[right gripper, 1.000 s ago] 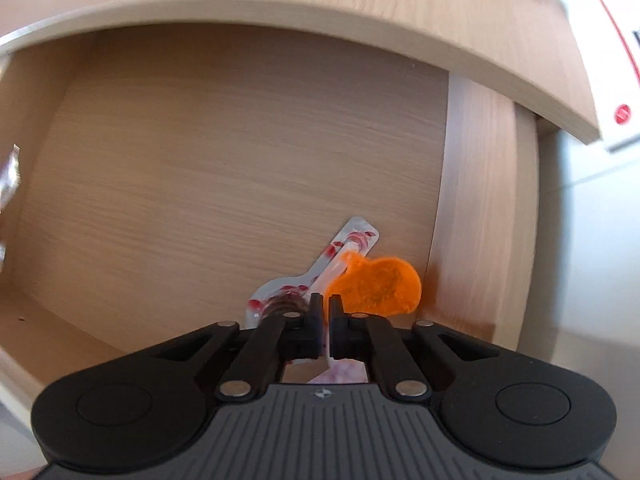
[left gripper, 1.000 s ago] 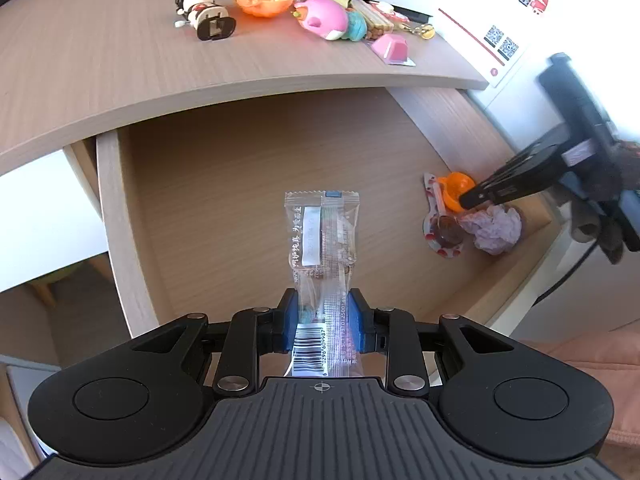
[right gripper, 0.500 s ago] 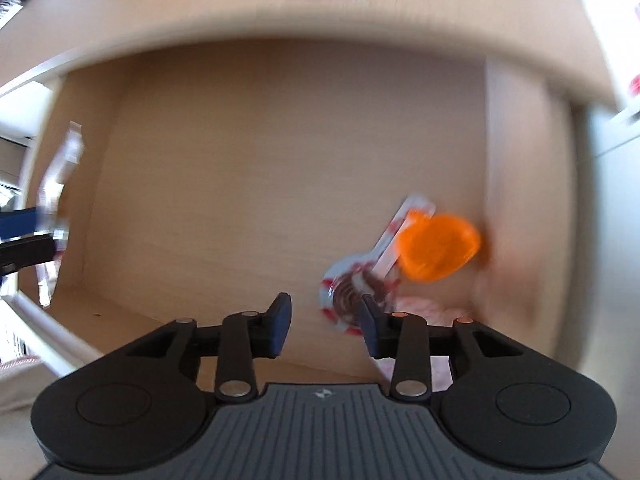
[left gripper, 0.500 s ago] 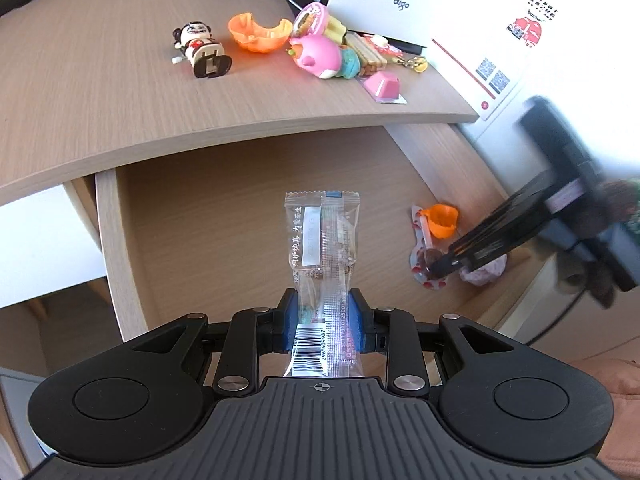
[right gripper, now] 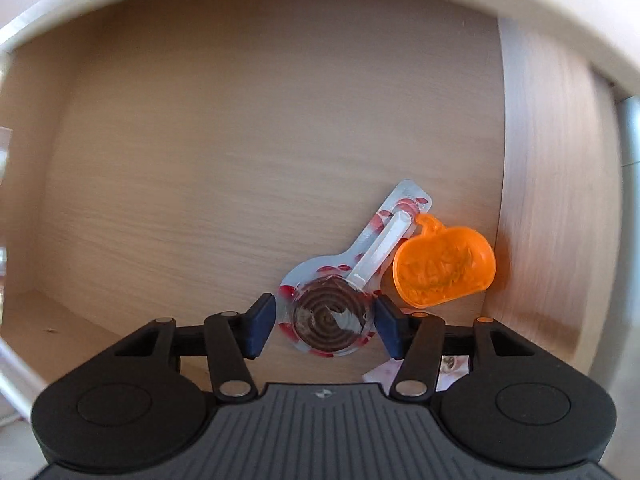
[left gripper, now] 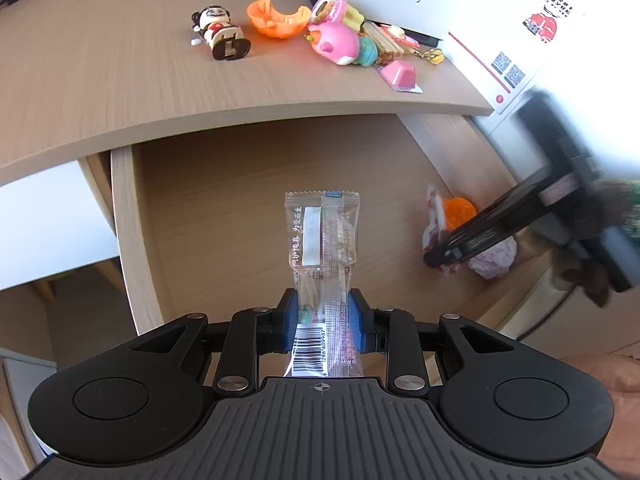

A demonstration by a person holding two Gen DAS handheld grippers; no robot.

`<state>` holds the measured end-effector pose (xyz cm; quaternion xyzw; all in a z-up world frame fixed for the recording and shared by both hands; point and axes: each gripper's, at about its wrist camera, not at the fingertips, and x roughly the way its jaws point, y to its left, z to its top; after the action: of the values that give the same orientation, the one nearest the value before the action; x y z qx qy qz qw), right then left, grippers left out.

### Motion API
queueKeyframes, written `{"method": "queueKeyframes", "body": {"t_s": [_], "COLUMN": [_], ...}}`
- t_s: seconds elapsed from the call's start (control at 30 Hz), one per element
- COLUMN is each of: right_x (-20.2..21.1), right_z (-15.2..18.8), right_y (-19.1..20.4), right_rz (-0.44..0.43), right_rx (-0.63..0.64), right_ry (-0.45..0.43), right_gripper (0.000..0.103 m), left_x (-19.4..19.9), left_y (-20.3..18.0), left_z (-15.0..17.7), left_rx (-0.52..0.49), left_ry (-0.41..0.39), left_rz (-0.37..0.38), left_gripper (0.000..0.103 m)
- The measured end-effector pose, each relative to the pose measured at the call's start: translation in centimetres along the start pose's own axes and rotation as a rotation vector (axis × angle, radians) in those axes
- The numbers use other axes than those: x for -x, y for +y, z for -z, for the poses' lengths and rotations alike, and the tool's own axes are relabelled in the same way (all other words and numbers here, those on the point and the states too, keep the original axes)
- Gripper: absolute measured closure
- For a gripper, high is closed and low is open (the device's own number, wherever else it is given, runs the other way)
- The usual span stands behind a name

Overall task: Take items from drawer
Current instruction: 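Place the packet on the desk with the left tool while the right tool places the lollipop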

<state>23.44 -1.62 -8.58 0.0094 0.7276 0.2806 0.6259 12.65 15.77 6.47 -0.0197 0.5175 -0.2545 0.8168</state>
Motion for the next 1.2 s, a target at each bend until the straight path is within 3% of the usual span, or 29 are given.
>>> {"method": "queueKeyframes", "body": {"t_s": [0.17, 0.27, 0.37, 0.47, 0.57, 0.77, 0.83, 0.93, 1.2], "right_x": [5.4, 8.2, 10.8, 14.5, 16.0, 16.7, 15.9, 16.2, 16.0], "right_z": [2.3, 3.6, 4.6, 0.1, -1.0, 0.5, 0.4, 0.9, 0.8], "right_y": [1.1, 2.0, 2.9, 4.1, 3.4, 1.1, 0.9, 0.3, -0.5], "right_rz": [-0.143, -0.191, -0.18, -0.179, -0.153, -0.101, -0.087, -0.077, -0.013], "right_rx": [-0.042, -0.036, 0.006, 0.024, 0.014, -0.028, -0.038, -0.053, -0.072], "right_ry": [-0.198, -0.308, -0.415, -0.487, -0.541, -0.544, -0.537, -0.536, -0.563], "right_gripper": [0.049, 0.049, 0.049, 0.049, 0.049, 0.049, 0.049, 0.049, 0.049], "left_x": [0.5, 2.6, 5.0, 5.0, 2.3, -3.7, -5.0, -6.1, -1.2], "left_y": [-0.9, -1.4, -1.6, -1.0, 0.6, 1.8, 1.6, 1.6, 2.5], "left_z": [-0.7, -3.0, -7.2, -12.2, -15.9, -18.8, -19.3, -19.9, -18.3], "left_rx": [-0.049, -0.08, -0.098, -0.065, 0.025, 0.057, 0.046, 0.05, 0.131], "left_ry": [-0.025, -0.113, -0.238, -0.301, -0.306, -0.257, -0.243, -0.216, -0.407], "left_rz": [-0.029, -0.01, -0.028, -0.059, -0.139, -0.26, -0.276, -0.28, -0.203], "left_gripper": [0.073, 0.073, 0.073, 0.072, 0.072, 0.067, 0.059, 0.06, 0.061]}}
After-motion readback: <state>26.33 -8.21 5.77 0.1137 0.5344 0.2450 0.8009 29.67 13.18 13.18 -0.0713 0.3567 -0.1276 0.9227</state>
